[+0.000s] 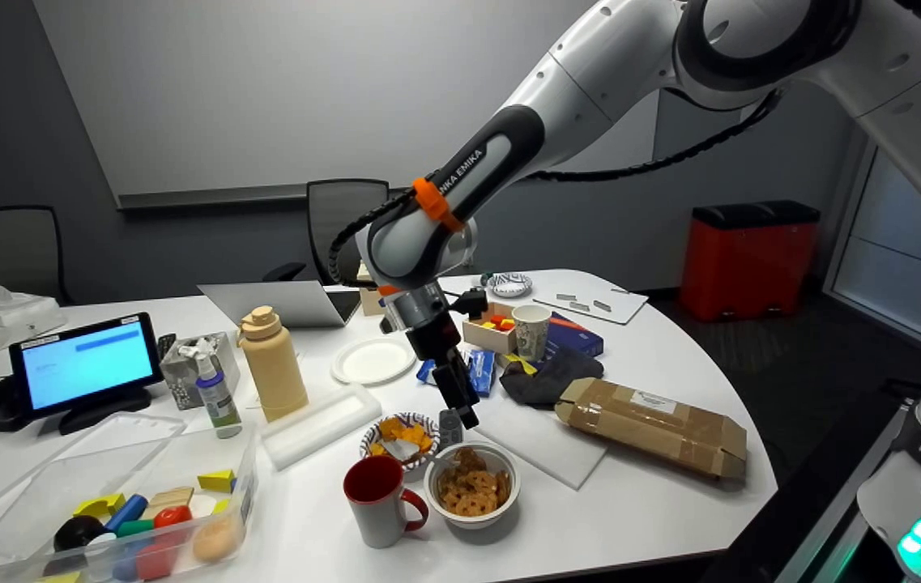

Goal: Use the spatula to stir in the bowl

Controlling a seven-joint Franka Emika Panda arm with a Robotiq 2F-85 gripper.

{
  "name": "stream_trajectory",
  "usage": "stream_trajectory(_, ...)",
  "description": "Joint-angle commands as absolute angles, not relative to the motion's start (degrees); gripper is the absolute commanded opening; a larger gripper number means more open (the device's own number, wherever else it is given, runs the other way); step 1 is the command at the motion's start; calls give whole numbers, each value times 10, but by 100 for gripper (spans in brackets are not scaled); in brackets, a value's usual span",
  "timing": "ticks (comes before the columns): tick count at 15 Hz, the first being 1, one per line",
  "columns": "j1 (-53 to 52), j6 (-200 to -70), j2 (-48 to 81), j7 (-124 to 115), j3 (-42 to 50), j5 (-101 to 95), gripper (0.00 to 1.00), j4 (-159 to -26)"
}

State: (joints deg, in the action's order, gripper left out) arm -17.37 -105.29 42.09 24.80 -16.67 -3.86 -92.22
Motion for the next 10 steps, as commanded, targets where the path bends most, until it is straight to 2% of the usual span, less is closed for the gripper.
stream_trajectory(1,-172,-1050,423,247,-170,-40,100,-918)
stream_trajectory(10,-295,-944,443,7,-139,-110,100,-855)
